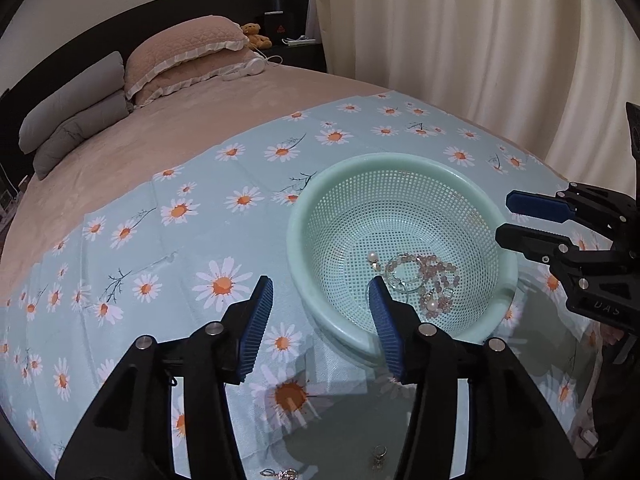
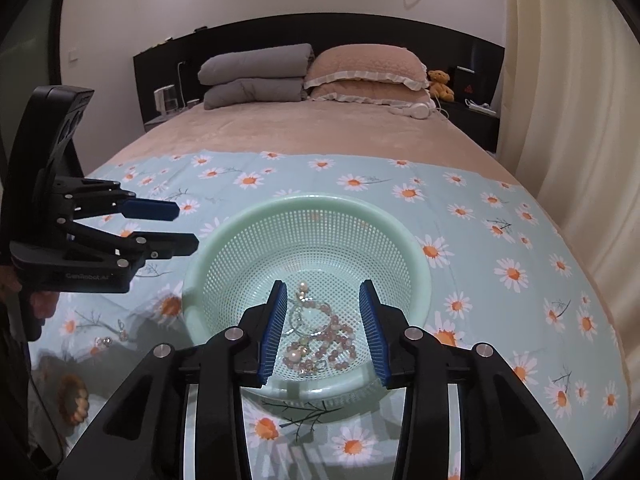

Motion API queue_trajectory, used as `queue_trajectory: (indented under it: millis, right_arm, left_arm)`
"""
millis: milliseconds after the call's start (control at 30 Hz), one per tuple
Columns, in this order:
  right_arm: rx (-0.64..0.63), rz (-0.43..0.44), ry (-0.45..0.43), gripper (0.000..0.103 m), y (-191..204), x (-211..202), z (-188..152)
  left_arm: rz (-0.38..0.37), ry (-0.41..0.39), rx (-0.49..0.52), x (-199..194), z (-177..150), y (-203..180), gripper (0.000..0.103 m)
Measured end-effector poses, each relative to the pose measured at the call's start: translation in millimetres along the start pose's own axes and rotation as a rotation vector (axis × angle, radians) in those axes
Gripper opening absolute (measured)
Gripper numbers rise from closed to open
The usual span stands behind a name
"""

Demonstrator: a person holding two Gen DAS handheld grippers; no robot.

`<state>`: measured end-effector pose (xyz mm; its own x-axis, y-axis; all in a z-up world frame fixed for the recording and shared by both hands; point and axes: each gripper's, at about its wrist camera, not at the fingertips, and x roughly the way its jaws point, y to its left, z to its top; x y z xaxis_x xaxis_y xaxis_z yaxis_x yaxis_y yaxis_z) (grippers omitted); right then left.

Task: Organize jewelry
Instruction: 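Open both grippers to drop the earrings into the basket, then reach left gripper to gold pendant earrings while right gripper reaches silver earrings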

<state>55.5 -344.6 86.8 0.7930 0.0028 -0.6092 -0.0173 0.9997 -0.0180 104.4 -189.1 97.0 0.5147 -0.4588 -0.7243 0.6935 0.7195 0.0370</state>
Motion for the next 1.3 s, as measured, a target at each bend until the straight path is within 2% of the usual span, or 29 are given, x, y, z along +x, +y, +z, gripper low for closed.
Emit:
queue_trajectory:
  millis: [200,500,700,900,1233,1300]
  right_arm:
    - [-0.011,0.034,-0.006,0.036,14,-8,-6]
    - [-0.122,0.121,0.022,0.036,69,-20,-17]
    - [-0.171,0.185,0.066,0.036,102,-20,-31]
    - [-0.179,0.237,0.135,0.036,126,1,-49]
    - [-0.172,0.278,0.243,0.036,142,45,-78]
    - [-0.178,0.289,0.270,0.036,145,54,-84]
  left_arm:
    - [0.054,0.014,-0.041,-19,-22,24,0.051]
    - [0.089,0.076,-0.071,-33,-77,35,0.051]
    - [0.068,0.113,-0.100,-30,-107,35,0.051]
    - [0.043,0.141,-0.118,-21,-127,32,0.051]
    - [-0.002,0.176,-0.121,3,-139,33,0.051]
    - [-0.027,0.203,-0.129,11,-144,31,0.046]
